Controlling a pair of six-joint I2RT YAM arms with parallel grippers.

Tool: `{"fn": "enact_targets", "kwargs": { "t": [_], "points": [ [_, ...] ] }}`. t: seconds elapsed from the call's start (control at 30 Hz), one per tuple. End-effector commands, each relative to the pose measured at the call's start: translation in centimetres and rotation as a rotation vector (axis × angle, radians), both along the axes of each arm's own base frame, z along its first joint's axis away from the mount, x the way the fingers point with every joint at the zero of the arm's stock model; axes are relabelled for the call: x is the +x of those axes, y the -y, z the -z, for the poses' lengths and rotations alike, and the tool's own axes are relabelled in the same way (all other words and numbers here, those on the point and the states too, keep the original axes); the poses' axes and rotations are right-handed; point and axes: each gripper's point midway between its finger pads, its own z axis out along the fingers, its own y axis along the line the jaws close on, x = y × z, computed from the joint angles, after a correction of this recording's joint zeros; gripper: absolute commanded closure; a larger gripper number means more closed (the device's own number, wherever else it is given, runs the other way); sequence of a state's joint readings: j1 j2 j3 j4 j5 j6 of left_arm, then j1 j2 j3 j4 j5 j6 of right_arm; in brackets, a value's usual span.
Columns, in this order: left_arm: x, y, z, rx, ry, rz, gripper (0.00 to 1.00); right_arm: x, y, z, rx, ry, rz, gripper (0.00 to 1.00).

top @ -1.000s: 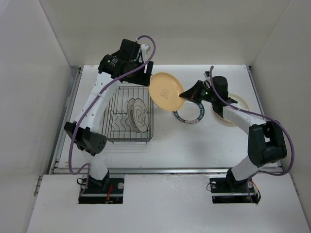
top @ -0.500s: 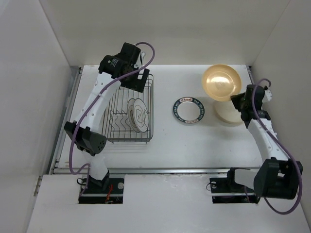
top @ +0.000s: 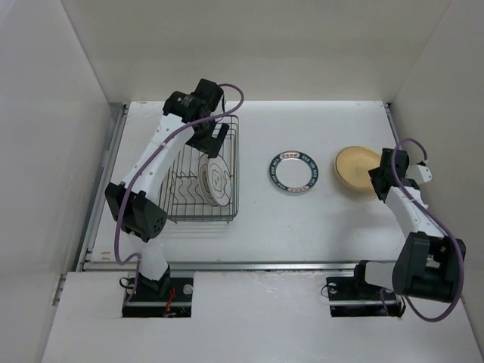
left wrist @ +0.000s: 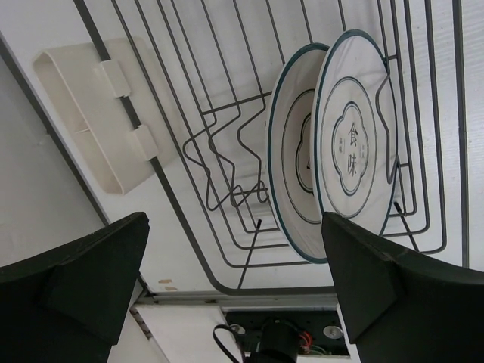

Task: Unload the plates from the dish rack

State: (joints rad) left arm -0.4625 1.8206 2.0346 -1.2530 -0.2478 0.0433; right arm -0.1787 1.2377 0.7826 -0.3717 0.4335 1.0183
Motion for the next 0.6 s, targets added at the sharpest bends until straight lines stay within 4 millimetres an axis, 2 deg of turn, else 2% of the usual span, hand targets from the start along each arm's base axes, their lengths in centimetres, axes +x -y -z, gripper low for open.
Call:
{"fn": "enact_targets", "kwargs": {
  "t": [0.0,0.03,0.07,0.1,0.13,0.17,0.23,0.3,0.4,0.53,0.57],
  "points": [
    [-0.4,-0.9,-0.5,0.022,0.009,-0.008,0.03,1.0,1.1,-0.1,-0.044,0.008,0.002,0.37],
    [-0.6,-1.0,-0.2,0.028,-0.002,-0.008,0.03,1.7,0.7,-0.2,-0.032,0.014,-0.034,0.32],
    [-0.6,-1.0,-0.2,0.028,-0.002,-0.008,0.03,2.0,0.6,0.7,-0.025,-0.018,-0.049,0.28],
    [-0.9,-1.2,0.2,0.036,-0.02,-0.007,0.03,1.9,0.6,1.2,-0.019,-0.044,-0.05,0.21],
    [-0.9,-1.2,0.2,0.037,-0.02,-0.007,0.03,1.9,0.6,1.4,-0.014,-0.066,-0.05,0.19],
    [-0.9,-1.2,0.2,0.037,-0.02,-0.007,0.03,1.7,0.4,2.3,0.0,-0.099,-0.056,0.19],
    [-1.0,-1.2,-0.1,0.033,-0.012,-0.007,0.03,1.8,0.4,2.1,0.0,-0.098,-0.056,0.18],
    [-1.2,-1.4,0.4,0.046,-0.032,0.001,0.03,1.4,0.3,2.1,0.0,-0.096,-0.056,0.18],
    [-2.0,-1.6,1.3,0.057,-0.078,0.005,0.03,1.0,0.2,1.1,-0.008,-0.062,-0.056,0.18],
    [-2.9,-1.4,2.8,0.056,-0.145,0.016,0.11,1.0,-0.1,-0.9,-0.019,0.002,-0.085,0.18],
    [-3.1,-1.5,3.1,0.06,-0.153,0.016,0.12,0.8,-0.5,-0.8,-0.008,0.005,-0.095,0.18]
  ]
}}
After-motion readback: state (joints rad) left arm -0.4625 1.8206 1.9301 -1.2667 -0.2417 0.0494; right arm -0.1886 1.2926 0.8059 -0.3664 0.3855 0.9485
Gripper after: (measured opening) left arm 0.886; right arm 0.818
